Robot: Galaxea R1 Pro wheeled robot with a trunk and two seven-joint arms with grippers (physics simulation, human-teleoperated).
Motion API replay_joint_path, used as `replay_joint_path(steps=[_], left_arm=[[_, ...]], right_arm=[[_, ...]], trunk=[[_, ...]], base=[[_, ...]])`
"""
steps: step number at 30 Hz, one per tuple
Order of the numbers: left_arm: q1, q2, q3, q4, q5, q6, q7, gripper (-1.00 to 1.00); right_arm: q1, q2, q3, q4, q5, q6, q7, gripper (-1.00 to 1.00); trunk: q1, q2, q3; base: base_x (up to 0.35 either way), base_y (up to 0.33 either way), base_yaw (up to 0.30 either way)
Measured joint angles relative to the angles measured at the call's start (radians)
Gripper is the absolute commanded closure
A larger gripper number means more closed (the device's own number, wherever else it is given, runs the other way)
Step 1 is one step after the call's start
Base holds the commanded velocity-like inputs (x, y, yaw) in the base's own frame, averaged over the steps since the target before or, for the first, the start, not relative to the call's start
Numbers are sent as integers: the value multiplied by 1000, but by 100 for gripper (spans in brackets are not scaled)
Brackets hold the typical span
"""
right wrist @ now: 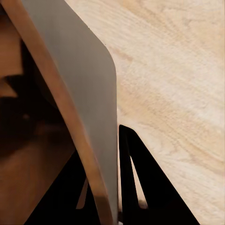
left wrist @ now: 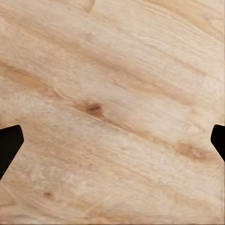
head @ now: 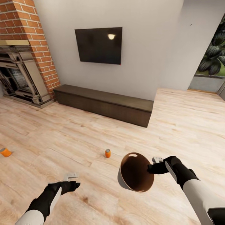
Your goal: Put the three can of soda from the living room inside the tash can in the kitchen.
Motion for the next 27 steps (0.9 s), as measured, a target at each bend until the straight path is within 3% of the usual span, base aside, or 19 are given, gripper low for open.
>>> replay_joint_path(steps=[4, 8, 10, 12, 14, 17, 19, 20, 24, 27], left_arm=[[-31, -1, 0, 14, 2, 69, -2, -100], [-117, -4, 0, 28, 3, 142, -12, -100], [-157, -12, 1, 29, 2, 162, -19, -100], [-186, -32, -5, 27, 3, 169, -19, -100], [-194, -42, -15, 27, 2, 171, -18, -100], [-204, -53, -59, 31, 0, 166, -16, -100], [-207, -56, -85, 33, -1, 164, -16, -100], [-207, -57, -90, 33, -2, 164, -16, -100], [-208, -58, -102, 33, -2, 163, -15, -100], [-208, -59, -103, 32, -1, 162, -14, -100]], right_arm=[[-1, 0, -2, -1, -3, 2, 0, 100], [-1, -3, -9, -3, -5, 4, -1, 100], [-4, -20, -46, -5, -7, 2, -4, 100], [-4, -64, -66, -3, -28, 13, -9, 100], [-4, -96, -71, -2, 24, -3, -24, 100], [-5, -144, -83, -2, 3, 3, -21, 100], [-5, -162, -85, -2, -18, 18, -19, 100], [-6, -165, -86, -3, -7, 24, -20, 100], [-47, -188, -84, -10, 9, 165, -21, 100], [-80, -213, -87, -19, 1, 205, -21, 100]], trunk=[[0, 0, 1], [0, 0, 3], [0, 0, 4], [0, 0, 4], [0, 0, 5], [0, 0, 5], [0, 0, 5], [0, 0, 5], [0, 0, 5], [0, 0, 6]], base=[[298, 123, -147], [299, 143, -213], [300, 149, -234], [300, 150, -239], [301, 150, -241], [303, 149, -243], [304, 146, -243], [304, 135, -241], [302, 112, -211], [273, 48, -92]])
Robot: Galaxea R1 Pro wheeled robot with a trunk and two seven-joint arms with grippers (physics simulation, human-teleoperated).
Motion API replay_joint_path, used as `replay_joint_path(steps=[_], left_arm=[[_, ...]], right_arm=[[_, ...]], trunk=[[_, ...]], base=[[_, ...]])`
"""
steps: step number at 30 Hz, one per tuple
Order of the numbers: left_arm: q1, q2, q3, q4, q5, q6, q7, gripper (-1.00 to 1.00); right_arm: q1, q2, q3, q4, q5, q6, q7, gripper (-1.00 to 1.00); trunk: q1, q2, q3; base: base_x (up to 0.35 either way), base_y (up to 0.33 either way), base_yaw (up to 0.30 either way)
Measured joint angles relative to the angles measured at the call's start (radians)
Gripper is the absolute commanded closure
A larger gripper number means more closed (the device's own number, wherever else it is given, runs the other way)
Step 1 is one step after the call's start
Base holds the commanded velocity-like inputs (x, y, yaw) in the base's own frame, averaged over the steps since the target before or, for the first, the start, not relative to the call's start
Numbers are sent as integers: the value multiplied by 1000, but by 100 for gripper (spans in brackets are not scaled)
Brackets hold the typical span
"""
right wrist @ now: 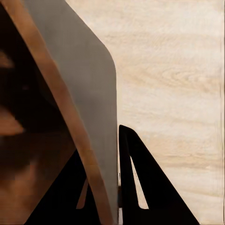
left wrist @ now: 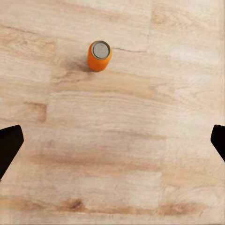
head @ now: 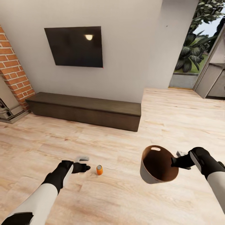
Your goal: Put the three can of soda from the living room inside the tash can in the kitchen.
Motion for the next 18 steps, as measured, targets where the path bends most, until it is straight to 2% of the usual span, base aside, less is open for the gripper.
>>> replay_joint_path(steps=[4, 6, 9, 11, 14, 15, 16, 18], left_arm=[[0, -1, -1, -1, 3, 0, 1, -100], [0, -2, 0, -1, 4, 1, 2, -100], [0, -2, 0, -7, 4, 6, 1, -100], [0, -2, 0, -9, 4, 7, 1, -100], [1, -2, 1, -11, 5, 8, 0, -100], [1, -2, 0, -11, 5, 8, 1, -100], [1, -2, 1, -10, 4, 9, 1, -100], [1, -2, 0, -8, 4, 9, 1, -100]], right_arm=[[-58, -40, 11, -1, 19, 50, -3, 100], [-96, -64, 9, -6, 22, 46, -4, 100], [-157, -116, 13, -2, -14, 58, 3, 100], [-191, -155, 14, -5, -8, 57, 1, 100], [-237, -207, 22, 0, 25, 51, -1, 100], [-248, -216, 23, -4, 38, 45, -2, 100], [-258, -228, 33, -2, 28, 52, 2, 100], [-266, -238, 38, -2, 21, 54, 4, 100]], trunk=[[0, 0, 0], [0, 0, 0], [0, 0, 0], [0, 0, 0], [0, 0, 0], [0, 0, 0], [0, 0, 0], [0, 0, 0]], base=[[242, 16, -30], [184, 5, -10], [91, 2, -4], [37, 1, -2], [45, 0, -1], [154, 0, 0], [188, 0, 0], [227, 0, 0]])
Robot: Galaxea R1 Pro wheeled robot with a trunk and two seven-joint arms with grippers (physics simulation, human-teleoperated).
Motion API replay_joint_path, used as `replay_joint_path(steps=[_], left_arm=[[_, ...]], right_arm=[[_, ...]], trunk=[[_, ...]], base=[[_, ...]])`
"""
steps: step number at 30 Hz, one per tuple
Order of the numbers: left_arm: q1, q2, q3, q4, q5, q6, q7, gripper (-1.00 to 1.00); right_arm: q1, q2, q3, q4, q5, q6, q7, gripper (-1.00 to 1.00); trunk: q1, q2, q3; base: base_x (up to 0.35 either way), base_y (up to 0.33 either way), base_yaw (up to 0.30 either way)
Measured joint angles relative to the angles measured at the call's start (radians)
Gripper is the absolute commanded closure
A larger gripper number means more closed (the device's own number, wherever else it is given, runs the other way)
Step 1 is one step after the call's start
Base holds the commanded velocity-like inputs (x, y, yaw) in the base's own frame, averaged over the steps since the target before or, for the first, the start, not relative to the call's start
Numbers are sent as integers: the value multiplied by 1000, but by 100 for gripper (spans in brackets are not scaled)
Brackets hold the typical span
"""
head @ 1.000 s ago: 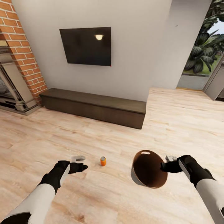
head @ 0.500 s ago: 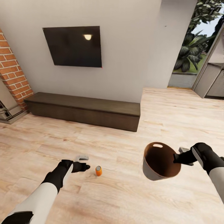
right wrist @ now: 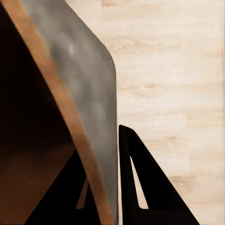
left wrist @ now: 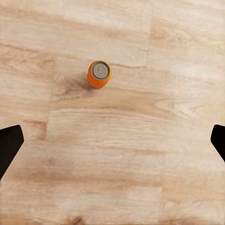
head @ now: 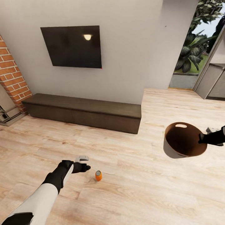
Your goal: Put the three can of soda from the living room inside the tash can in the kitchen.
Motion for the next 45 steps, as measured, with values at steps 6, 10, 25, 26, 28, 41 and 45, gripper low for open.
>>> replay_joint_path(steps=[6, 10, 25, 26, 28, 41, 45], left_arm=[[-1, -1, -1, 5, -1, 0, 1, -100], [-1, -1, -1, 6, -1, 0, 2, -100], [-1, -5, -1, 7, -2, 1, 5, -100], [-1, -5, -1, 7, -2, 1, 5, -100], [-1, -5, -1, 7, -2, 1, 5, -100], [1, -14, 0, -2, 1, -6, 9, -100], [1, -26, -1, -2, 2, -1, 16, -100]], right_arm=[[-12, -18, 18, 1, 20, -1, 0, 100], [-13, -19, 78, 0, -2, 3, 3, 100], [-16, -19, 132, -1, 4, 2, 2, 100], [-16, -19, 133, -1, 3, 2, 2, 100], [-16, -19, 133, -1, 4, 2, 2, 100], [-17, -19, 134, -1, 7, 2, 1, 100], [-35, -20, 134, -1, 7, 1, 1, 100]], trunk=[[0, 0, 0], [0, 0, 0], [0, 0, 0], [0, 0, 0], [0, 0, 0], [19, -35, -16], [34, -63, -29]], base=[[301, 0, 0], [322, 0, 0], [325, 0, 0], [323, 0, 0], [322, 0, 0], [85, 0, 0], [3, 0, 0]])
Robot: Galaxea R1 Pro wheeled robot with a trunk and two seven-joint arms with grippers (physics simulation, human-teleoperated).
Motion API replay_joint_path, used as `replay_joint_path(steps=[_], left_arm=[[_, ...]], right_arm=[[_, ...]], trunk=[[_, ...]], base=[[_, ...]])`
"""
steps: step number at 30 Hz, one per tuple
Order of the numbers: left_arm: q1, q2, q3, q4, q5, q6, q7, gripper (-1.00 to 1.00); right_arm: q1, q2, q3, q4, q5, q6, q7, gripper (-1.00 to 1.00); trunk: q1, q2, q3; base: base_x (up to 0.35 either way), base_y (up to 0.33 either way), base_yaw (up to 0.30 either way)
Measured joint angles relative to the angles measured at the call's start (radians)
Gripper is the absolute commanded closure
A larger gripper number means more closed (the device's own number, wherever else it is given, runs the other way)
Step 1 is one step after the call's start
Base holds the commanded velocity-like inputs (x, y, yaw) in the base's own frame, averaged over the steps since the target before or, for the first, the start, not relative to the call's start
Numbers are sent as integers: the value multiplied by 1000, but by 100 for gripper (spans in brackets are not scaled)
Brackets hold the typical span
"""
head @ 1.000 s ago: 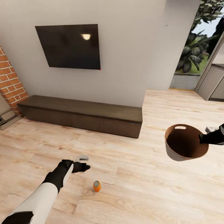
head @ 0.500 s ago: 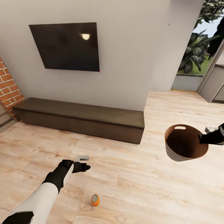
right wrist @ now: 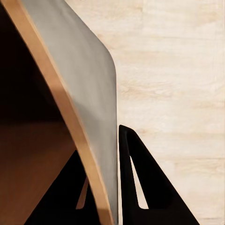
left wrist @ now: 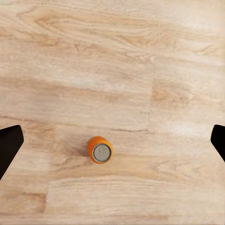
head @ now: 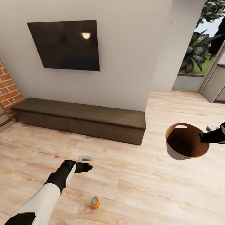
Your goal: Put the three can of soda from the living room inside the tash can in the kitchen.
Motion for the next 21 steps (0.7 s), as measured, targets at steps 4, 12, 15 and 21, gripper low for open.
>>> replay_joint_path(steps=[4, 12, 15, 21], left_arm=[[-1, -8, 1, 1, -1, 2, 10, -100], [-2, -9, 1, 8, -5, 2, 37, -100], [-2, -9, 1, 10, -6, 1, 55, -100], [-2, -10, 1, 10, -5, -2, 78, -100]], right_arm=[[-50, 0, 1, 4, 10, 3, 1, 100], [-122, 3, 1, 14, 103, 2, 3, 100], [-147, 3, 1, 16, 107, 2, 3, 100], [-169, 2, 3, 16, 114, 2, 3, 100]], trunk=[[15, -28, -17], [46, -84, -55], [58, -105, -69], [81, -147, -97]], base=[[0, 0, 0], [0, 0, 0], [0, 0, 0], [0, 0, 0]])
